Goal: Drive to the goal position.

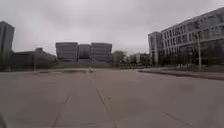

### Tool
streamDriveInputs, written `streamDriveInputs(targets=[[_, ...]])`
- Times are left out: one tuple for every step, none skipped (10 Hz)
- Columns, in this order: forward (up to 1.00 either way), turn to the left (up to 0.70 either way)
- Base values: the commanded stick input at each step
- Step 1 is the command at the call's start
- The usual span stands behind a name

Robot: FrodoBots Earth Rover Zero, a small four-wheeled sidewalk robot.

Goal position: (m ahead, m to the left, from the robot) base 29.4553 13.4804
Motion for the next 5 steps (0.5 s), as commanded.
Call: streamDriveInputs(targets=[[0.70, 0.00], [0.70, 0.00], [0.70, 0.00], [0.70, 0.09], [0.70, 0.28]])
